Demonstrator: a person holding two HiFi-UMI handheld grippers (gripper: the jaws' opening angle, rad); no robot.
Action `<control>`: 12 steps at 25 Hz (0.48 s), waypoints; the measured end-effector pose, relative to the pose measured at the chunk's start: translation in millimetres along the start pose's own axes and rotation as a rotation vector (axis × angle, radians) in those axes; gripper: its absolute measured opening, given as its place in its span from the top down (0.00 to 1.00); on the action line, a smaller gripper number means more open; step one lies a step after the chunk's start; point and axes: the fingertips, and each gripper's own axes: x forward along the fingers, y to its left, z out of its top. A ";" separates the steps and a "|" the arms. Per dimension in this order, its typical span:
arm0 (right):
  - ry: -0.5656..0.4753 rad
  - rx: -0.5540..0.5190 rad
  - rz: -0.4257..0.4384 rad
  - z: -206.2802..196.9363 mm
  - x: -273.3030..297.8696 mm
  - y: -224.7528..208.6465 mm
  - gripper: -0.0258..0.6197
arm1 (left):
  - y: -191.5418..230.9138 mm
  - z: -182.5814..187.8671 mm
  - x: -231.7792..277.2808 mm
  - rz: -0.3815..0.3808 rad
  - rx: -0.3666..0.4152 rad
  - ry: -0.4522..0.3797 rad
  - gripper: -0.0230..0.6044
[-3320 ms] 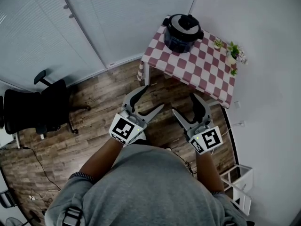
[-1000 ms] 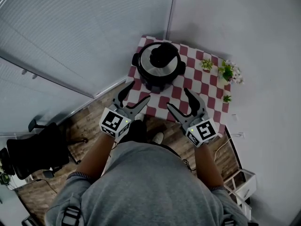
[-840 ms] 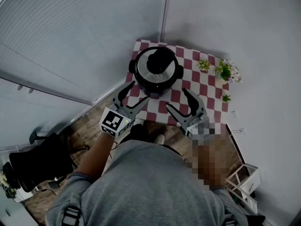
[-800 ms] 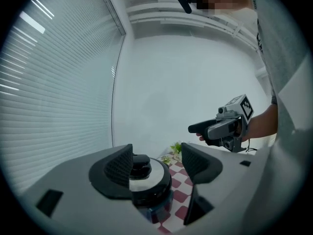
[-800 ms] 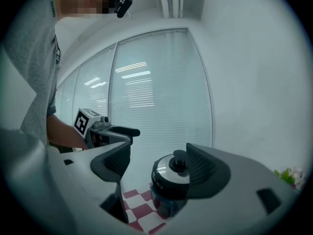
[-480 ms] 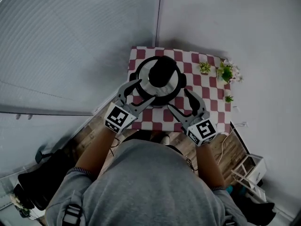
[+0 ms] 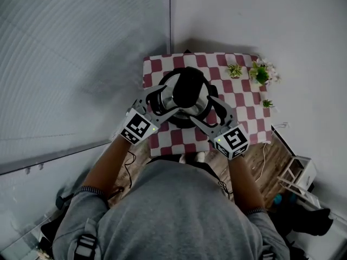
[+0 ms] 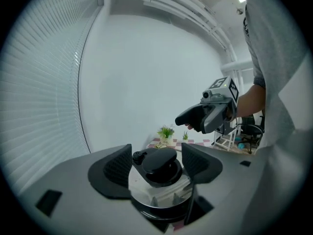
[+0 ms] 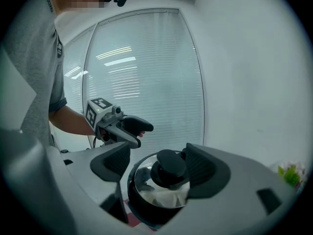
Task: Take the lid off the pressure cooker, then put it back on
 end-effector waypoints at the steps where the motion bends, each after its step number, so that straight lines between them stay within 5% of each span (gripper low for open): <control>1: 0.008 0.006 -0.005 -1.5 3.9 -2.2 0.39 | 2.6 -2.6 3.8 -0.018 0.012 0.012 0.44; 12: 0.153 -0.021 0.008 -22.6 36.6 -17.8 0.41 | 2.8 -38.4 41.3 -0.283 0.143 0.185 0.44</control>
